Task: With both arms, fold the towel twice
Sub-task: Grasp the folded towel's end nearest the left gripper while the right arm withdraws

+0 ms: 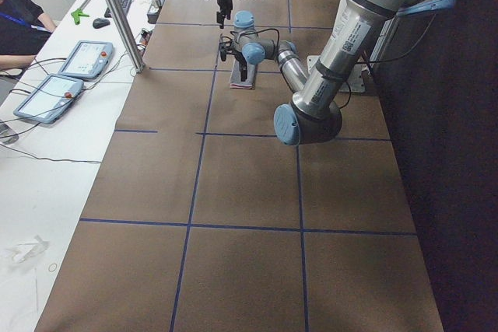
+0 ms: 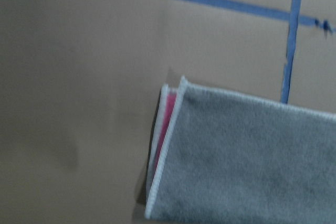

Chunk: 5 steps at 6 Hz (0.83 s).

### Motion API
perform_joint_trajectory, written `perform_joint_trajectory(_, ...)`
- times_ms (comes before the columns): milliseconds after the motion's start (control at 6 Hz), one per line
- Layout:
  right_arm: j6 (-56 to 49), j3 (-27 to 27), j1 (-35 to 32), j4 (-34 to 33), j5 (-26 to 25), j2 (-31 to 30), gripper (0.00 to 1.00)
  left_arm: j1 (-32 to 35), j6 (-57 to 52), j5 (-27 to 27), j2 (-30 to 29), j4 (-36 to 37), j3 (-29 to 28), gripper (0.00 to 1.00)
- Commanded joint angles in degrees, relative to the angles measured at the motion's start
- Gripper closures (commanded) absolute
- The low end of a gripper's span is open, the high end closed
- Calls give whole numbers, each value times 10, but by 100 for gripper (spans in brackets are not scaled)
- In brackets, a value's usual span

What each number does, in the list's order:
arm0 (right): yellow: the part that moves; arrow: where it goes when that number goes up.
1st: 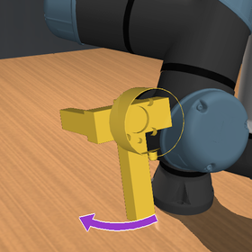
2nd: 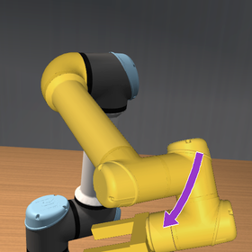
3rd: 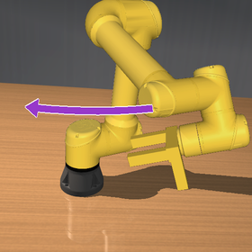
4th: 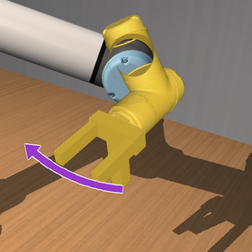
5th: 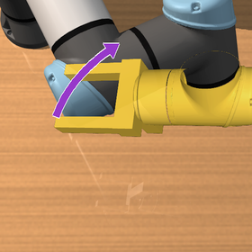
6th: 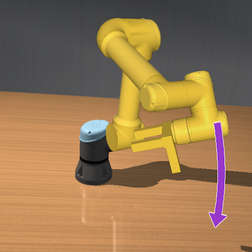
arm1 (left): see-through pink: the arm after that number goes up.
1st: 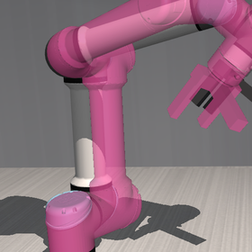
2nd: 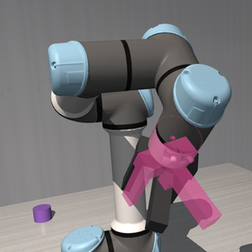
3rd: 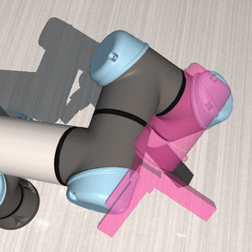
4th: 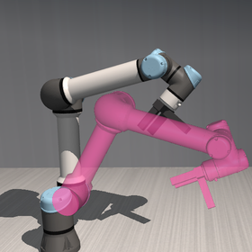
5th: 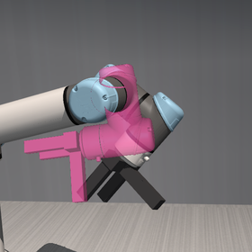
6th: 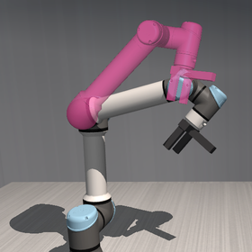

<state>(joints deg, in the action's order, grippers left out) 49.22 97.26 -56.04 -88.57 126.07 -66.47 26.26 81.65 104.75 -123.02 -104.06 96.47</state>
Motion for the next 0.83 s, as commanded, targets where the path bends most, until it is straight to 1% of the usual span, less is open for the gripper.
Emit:
perform_joint_trajectory(0,-75,9,-32,1,15,-32,0,-13,74,-24,10,-60,-11,13)
perform_joint_trajectory(167,-75,12,-32,1,14,-31,0,-12,92,-24,9,-60,-11,24)
perform_joint_trajectory(333,-75,12,-32,1,14,-31,0,-10,94,-34,10,-59,-13,27)
perform_joint_trajectory(667,-74,13,-31,1,10,-32,0,-7,95,-36,9,-58,-25,32)
